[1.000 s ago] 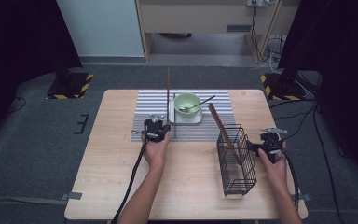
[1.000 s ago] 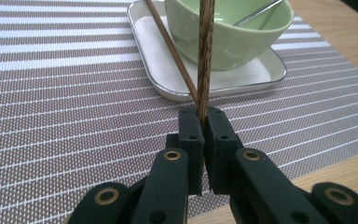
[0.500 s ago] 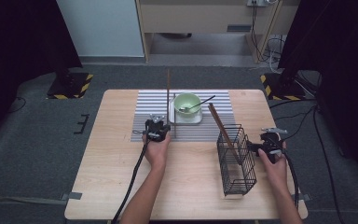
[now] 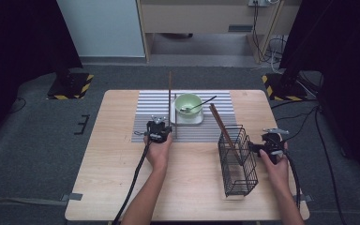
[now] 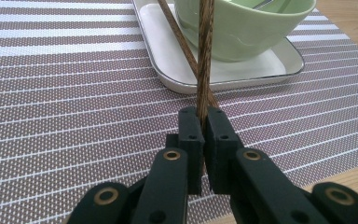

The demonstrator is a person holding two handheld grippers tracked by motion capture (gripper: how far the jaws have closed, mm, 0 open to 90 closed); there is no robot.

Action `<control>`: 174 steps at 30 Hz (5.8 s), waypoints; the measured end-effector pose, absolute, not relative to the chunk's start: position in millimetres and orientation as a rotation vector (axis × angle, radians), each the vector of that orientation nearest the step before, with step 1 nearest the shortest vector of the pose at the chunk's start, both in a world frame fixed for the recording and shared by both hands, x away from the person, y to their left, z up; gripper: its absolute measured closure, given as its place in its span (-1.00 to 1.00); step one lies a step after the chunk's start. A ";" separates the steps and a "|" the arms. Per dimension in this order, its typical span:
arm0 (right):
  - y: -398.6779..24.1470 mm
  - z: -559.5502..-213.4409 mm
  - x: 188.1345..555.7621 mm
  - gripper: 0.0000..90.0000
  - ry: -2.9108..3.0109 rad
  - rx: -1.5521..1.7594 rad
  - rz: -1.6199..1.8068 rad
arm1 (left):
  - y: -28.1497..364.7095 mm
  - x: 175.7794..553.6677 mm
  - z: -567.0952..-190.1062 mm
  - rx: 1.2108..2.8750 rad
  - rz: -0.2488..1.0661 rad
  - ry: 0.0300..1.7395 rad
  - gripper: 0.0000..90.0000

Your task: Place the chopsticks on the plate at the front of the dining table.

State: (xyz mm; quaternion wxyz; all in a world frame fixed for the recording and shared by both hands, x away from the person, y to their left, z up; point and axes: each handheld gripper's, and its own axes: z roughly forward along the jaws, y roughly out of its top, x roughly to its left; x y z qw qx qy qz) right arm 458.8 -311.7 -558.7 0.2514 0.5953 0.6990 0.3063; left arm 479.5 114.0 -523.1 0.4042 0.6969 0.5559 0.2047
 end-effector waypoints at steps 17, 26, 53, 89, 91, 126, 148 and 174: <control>-311.7 -558.7 458.8 -0.92 1.902 1.620 0.833 | 114.8 476.9 -524.0 1.760 0.527 1.405 0.91; -311.6 -558.7 458.8 -0.92 1.902 1.619 0.833 | 116.1 476.9 -523.6 1.752 0.521 1.411 0.90; -311.7 -558.7 458.8 -0.92 1.902 1.620 0.834 | 119.6 476.4 -525.8 1.740 0.532 1.439 0.90; -311.6 -558.7 458.8 -0.92 1.902 1.620 0.833 | 123.9 476.2 -529.0 1.753 0.545 1.478 0.90; -311.6 -558.7 458.8 -0.92 1.902 1.620 0.833 | 123.7 476.0 -528.8 1.748 0.551 1.479 0.90; -311.6 -558.6 458.8 -0.92 1.902 1.620 0.833 | 130.3 473.1 -530.8 1.711 0.575 1.527 0.90; -311.6 -558.7 458.9 -0.92 1.902 1.620 0.833 | 115.9 473.6 -540.2 1.763 0.481 1.547 0.86; -311.7 -558.7 458.8 -0.92 1.902 1.620 0.834 | 106.5 472.2 -541.3 1.769 0.448 1.530 0.82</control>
